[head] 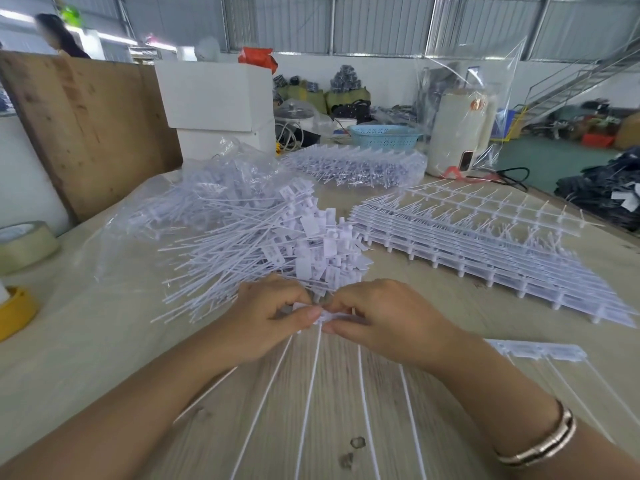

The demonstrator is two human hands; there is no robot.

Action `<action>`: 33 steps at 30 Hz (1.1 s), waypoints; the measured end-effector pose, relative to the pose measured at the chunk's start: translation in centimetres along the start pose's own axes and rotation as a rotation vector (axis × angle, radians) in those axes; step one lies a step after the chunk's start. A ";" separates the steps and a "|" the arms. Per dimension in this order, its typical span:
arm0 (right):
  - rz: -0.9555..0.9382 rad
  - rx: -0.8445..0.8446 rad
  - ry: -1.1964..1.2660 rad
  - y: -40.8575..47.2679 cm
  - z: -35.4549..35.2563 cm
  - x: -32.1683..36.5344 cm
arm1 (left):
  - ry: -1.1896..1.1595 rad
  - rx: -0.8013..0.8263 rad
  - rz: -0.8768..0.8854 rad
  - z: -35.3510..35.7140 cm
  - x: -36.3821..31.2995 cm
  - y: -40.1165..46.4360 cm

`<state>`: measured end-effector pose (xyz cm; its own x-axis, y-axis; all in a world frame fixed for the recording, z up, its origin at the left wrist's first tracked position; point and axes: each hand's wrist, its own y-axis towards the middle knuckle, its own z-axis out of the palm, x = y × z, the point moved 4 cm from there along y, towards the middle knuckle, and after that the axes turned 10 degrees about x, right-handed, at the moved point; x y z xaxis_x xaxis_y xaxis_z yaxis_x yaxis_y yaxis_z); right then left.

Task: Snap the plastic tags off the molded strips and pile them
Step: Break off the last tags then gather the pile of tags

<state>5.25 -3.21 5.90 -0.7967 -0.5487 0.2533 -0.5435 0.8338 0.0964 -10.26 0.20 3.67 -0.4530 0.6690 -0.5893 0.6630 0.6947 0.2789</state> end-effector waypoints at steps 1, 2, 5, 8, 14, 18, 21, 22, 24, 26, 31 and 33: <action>0.002 -0.004 0.020 0.0 -0.1 -0.1 | 0.000 -0.002 0.017 0.0 0.1 0.0; 0.013 -0.017 0.033 0.0 -0.4 -0.2 | -0.012 -0.009 0.021 -0.1 0.2 0.1; 0.065 -0.041 -0.030 -0.2 -0.8 -0.5 | -0.101 -0.056 0.002 -0.3 0.4 0.1; 0.022 -0.005 -0.173 -0.1 -0.4 -0.2 | -0.085 -0.029 0.027 -0.2 0.5 0.1; -0.054 0.048 0.059 0.0 0.1 -0.3 | 0.029 -0.010 0.084 -0.5 0.2 -0.2; -0.024 0.099 0.360 0.1 0.5 -0.8 | 0.007 0.000 0.080 -0.6 0.1 -0.2; -0.038 0.106 0.555 0.1 0.5 -0.5 | -0.150 0.026 0.058 -0.4 0.0 -0.3; -0.038 0.097 0.612 0.0 0.4 -0.6 | -0.250 0.025 0.037 -0.5 0.1 -0.4; -0.007 0.058 0.721 -0.4 0.0 -1.6 | -0.557 -0.017 -0.041 -0.9 0.7 -0.7; 0.014 0.004 0.784 -0.7 -0.3 -2.7 | -0.641 -0.078 -0.086 -1.7 1.4 -1.0; -0.019 0.025 0.490 0.2 0.5 -2.4 | 0.271 -0.003 -0.067 -1.1 1.3 -0.3; -0.019 0.044 0.309 0.6 0.9 -1.7 | 0.375 -0.052 -0.084 -1.2 0.8 -0.2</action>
<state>6.08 -1.82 4.64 -0.6718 -0.5143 0.5331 -0.5742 0.8162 0.0638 -11.50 0.89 4.04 -0.6976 0.6526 -0.2958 0.5876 0.7573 0.2851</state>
